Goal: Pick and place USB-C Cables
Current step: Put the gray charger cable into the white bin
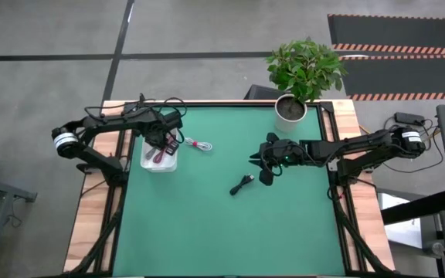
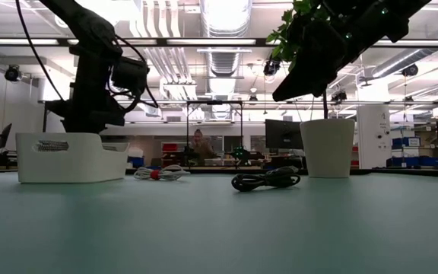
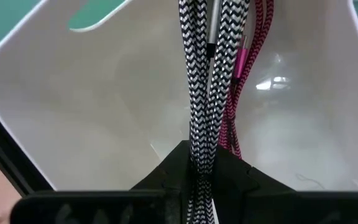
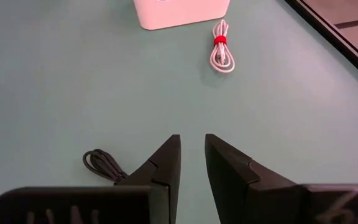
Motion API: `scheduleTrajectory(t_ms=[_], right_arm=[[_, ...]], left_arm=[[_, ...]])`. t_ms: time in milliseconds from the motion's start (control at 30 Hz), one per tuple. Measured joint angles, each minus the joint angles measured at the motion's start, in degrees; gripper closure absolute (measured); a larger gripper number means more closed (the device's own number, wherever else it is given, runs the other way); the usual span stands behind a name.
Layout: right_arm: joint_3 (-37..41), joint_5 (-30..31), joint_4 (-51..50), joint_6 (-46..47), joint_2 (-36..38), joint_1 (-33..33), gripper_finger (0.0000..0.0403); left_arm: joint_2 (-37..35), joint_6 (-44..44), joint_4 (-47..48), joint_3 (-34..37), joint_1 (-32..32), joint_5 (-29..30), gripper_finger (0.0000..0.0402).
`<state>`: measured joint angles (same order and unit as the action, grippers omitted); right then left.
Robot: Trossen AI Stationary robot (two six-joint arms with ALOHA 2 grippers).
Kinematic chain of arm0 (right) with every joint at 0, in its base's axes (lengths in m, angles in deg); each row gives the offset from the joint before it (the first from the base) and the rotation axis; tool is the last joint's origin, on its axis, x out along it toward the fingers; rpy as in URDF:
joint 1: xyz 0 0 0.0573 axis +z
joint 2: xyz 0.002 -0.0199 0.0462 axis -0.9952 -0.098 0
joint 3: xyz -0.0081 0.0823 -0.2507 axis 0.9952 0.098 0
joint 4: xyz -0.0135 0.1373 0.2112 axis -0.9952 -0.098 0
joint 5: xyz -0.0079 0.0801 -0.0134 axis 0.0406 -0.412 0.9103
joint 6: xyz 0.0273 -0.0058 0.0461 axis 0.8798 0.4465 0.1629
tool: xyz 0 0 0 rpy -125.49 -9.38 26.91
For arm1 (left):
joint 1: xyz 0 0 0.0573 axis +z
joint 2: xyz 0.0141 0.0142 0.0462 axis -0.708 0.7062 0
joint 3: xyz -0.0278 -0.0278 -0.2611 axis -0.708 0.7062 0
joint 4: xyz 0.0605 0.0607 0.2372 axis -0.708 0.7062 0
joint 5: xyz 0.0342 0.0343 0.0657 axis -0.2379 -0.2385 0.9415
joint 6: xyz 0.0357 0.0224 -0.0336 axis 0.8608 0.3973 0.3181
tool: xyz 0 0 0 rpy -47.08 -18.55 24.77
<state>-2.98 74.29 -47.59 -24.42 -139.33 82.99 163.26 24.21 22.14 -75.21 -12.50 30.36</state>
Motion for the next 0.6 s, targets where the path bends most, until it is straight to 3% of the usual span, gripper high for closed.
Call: scheduleTrajectory(t_ms=[600], right_arm=[[0.04,-0.04,-1.33,-0.11,0.00,0.00,0.0337]], left_arm=[[0.00,0.02,0.08,0.00,0.04,0.18,0.0367]])
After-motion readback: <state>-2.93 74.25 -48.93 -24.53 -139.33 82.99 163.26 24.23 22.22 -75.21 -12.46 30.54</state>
